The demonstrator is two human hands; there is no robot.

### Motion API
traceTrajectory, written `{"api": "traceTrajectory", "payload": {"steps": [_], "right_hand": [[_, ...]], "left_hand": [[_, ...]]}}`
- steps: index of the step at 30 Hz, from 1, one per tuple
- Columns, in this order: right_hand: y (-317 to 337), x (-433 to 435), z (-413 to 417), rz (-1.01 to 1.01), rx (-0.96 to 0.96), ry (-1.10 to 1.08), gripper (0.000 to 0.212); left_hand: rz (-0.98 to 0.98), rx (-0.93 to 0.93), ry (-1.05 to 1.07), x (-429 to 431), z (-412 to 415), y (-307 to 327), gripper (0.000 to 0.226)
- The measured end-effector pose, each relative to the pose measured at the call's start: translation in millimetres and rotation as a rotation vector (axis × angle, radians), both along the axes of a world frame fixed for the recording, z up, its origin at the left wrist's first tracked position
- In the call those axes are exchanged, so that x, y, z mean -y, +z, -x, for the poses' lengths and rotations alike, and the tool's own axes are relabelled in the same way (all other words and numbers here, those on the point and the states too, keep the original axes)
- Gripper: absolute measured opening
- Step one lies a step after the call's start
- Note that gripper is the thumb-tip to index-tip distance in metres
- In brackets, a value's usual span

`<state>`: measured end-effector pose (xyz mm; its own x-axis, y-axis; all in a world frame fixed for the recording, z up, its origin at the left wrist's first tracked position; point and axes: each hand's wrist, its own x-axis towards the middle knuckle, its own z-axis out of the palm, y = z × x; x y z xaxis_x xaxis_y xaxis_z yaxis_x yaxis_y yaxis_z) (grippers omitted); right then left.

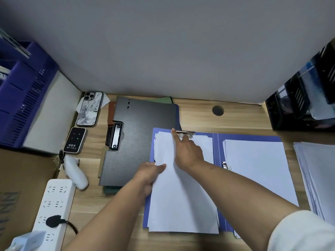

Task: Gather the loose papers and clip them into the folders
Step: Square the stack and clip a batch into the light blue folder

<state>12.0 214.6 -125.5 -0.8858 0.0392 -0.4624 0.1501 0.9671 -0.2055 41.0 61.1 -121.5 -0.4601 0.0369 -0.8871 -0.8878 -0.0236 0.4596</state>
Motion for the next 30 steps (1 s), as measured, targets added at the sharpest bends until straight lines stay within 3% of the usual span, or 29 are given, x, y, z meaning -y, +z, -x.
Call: {"api": "traceTrajectory", "payload": {"steps": [5, 8, 10, 12, 15, 18, 22, 26, 30], "right_hand": [[3.5, -2.4, 3.4, 0.046, 0.085, 0.007, 0.100], [11.9, -7.3, -9.6, 0.136, 0.059, -0.063, 0.093], [15.4, -17.2, -27.7, 0.144, -0.059, -0.157, 0.082], [13.6, -31.5, -49.8, 0.077, -0.142, -0.296, 0.069], [8.2, -58.1, -89.5, 0.029, -0.084, -0.601, 0.053], [2.0, -72.6, -124.9, 0.061, 0.023, -0.796, 0.045], [1.1, -62.7, -146.7, 0.088, 0.083, -0.875, 0.031], [5.2, -69.8, -141.5, 0.152, 0.122, -0.819, 0.029], [14.1, -94.0, -112.9, 0.451, 0.143, -0.806, 0.014]], "left_hand": [[0.066, -0.071, -0.028, -1.0, -2.5, 3.7, 0.014], [0.347, -0.238, -0.169, 0.7, -3.3, 9.6, 0.013], [0.517, -0.323, -0.195, 3.3, -2.0, 16.5, 0.010], [0.614, -0.391, -0.223, 4.5, -3.4, 21.1, 0.021], [0.807, -0.441, -0.393, -0.1, -9.3, 25.7, 0.040], [0.811, -0.256, -0.464, -12.3, -16.7, 29.2, 0.051], [0.802, -0.068, -0.429, -21.6, -36.1, 30.3, 0.064], [0.853, -0.116, -0.384, -26.3, -35.7, 42.1, 0.068], [0.888, -0.354, -0.280, -40.8, -17.0, 86.8, 0.053]]}}
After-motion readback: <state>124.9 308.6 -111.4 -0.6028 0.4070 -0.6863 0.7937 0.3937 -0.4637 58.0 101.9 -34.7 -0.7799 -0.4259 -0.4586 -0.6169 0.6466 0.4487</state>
